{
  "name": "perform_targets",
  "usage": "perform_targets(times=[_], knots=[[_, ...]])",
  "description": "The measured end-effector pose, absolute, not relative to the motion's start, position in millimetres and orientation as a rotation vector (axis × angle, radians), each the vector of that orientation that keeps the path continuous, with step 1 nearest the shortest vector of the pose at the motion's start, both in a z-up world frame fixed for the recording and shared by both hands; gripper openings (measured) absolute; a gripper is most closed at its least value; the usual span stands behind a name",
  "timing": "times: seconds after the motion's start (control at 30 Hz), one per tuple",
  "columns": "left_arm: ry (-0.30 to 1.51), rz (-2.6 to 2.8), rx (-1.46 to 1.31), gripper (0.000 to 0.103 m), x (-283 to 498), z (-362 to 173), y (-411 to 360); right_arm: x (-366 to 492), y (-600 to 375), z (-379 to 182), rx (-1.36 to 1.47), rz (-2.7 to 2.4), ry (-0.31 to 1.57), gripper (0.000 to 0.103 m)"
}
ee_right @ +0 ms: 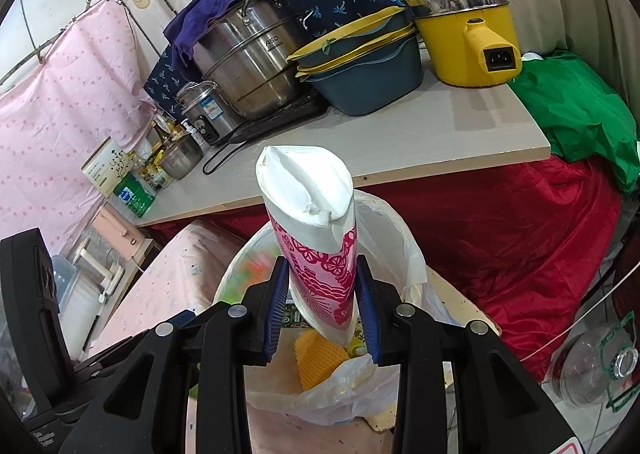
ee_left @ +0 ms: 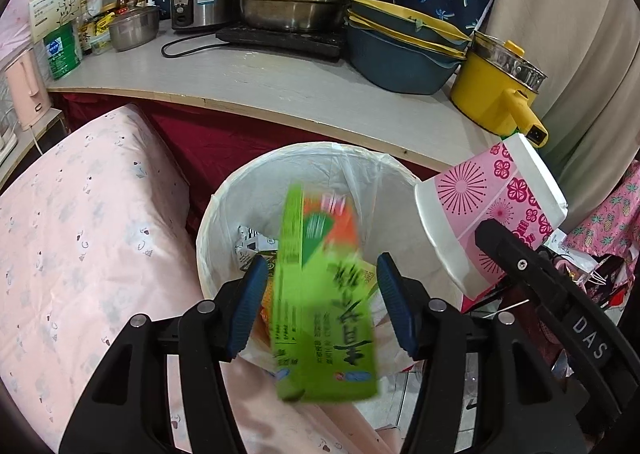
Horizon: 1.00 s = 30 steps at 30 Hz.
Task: Collect trash
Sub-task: 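Open the left gripper to drop the green box into the bin, then open the right gripper to drop the pink cup into the bin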
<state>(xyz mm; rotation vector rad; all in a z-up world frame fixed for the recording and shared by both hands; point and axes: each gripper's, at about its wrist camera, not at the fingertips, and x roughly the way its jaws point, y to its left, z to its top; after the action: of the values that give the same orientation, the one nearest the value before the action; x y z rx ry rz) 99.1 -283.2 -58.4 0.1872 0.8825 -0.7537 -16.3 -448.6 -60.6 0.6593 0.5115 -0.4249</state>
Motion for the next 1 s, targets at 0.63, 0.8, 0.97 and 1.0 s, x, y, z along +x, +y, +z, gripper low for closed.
perform_targets(times=[0.63, 0.8, 0.97, 1.0], knots=[[0.870, -0.665, 0.145, 0.070, 117.8, -61.3, -241.4, 22.9, -429.9, -65.4, 0.611, -0.380, 0.560, 0.039], [0.852, -0.651, 0.146, 0.077, 117.0, -58.0, -232.2, 30.5, -419.4, -59.4, 0.586, -0.365, 0.565, 0.040], [0.841, -0.640, 0.144, 0.077, 114.8, -55.1, -221.9, 31.8, -410.7, -51.7, 0.569, -0.360, 0.559, 0.042], [0.840, -0.637, 0.141, 0.077, 114.5, -54.5, -219.6, 31.7, -409.3, -50.3, 0.566, -0.359, 0.558, 0.043]])
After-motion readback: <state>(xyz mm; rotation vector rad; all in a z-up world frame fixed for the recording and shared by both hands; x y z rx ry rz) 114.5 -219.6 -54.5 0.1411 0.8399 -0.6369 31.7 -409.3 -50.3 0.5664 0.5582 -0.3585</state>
